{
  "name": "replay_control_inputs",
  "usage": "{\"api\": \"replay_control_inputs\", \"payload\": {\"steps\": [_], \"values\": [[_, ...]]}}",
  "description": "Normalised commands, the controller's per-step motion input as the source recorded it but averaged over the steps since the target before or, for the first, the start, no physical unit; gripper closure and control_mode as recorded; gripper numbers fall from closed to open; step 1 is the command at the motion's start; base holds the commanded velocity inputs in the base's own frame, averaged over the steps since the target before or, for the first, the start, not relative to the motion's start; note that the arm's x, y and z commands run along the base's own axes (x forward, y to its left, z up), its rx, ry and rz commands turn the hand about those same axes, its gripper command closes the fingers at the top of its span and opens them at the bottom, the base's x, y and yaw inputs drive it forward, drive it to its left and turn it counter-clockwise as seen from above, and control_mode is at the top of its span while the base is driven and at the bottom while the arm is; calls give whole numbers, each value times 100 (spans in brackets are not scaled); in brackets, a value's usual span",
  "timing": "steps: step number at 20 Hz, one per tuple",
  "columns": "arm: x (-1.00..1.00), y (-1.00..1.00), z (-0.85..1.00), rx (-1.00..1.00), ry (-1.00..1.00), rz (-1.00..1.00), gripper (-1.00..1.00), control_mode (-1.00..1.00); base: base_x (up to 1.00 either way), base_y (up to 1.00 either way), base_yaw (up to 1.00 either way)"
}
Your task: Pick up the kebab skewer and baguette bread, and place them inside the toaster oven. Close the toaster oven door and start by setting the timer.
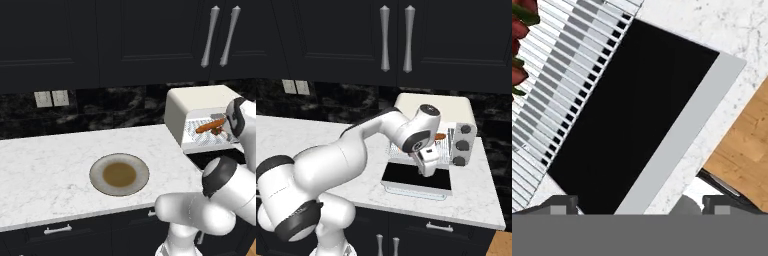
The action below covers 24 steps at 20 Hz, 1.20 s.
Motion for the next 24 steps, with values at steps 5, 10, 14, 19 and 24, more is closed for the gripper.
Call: {"api": "replay_control_inputs", "payload": {"steps": [5, 10, 14, 19, 24], "values": [[-41, 0, -67, 0, 22, 0, -100, -100, 0, 0, 0], [-2, -19, -57, 0, 16, 0, -100, -100, 0, 0, 0], [41, -1, -21, 1, 5, 0, -100, -100, 0, 0, 0], [35, -1, -6, 3, 1, 0, -100, -100, 0, 0, 0], [63, 0, -7, 1, 2, 0, -100, -100, 0, 0, 0]]}}
